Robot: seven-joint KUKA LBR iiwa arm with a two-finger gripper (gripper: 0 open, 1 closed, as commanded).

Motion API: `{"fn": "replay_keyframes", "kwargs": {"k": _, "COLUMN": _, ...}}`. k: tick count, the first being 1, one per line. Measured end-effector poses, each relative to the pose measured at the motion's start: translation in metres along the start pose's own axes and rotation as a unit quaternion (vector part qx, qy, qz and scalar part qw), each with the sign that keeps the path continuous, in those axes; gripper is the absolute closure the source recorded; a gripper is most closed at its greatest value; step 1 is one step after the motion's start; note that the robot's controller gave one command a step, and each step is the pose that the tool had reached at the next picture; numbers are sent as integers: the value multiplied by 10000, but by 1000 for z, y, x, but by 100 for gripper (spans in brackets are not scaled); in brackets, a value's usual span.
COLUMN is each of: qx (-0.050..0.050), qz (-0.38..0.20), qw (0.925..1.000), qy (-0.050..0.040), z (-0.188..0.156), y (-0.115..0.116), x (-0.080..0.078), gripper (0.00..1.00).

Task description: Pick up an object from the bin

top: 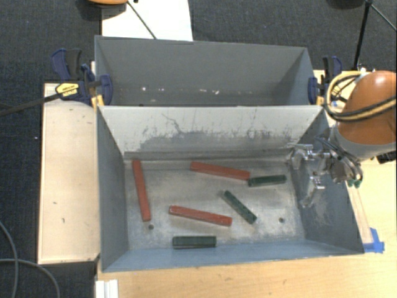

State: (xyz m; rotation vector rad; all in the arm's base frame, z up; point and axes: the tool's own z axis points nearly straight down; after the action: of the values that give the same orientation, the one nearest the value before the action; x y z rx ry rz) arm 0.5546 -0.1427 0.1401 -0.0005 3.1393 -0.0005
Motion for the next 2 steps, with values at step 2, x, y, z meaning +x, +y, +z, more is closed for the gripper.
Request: {"fn": "replay_keyframes", "kwargs": {"k": 2, "qx": -8, "qz": -806, "qw": 9967, "qy": 2, "z": 40, "y": 55, "x": -36, "gripper": 0}}
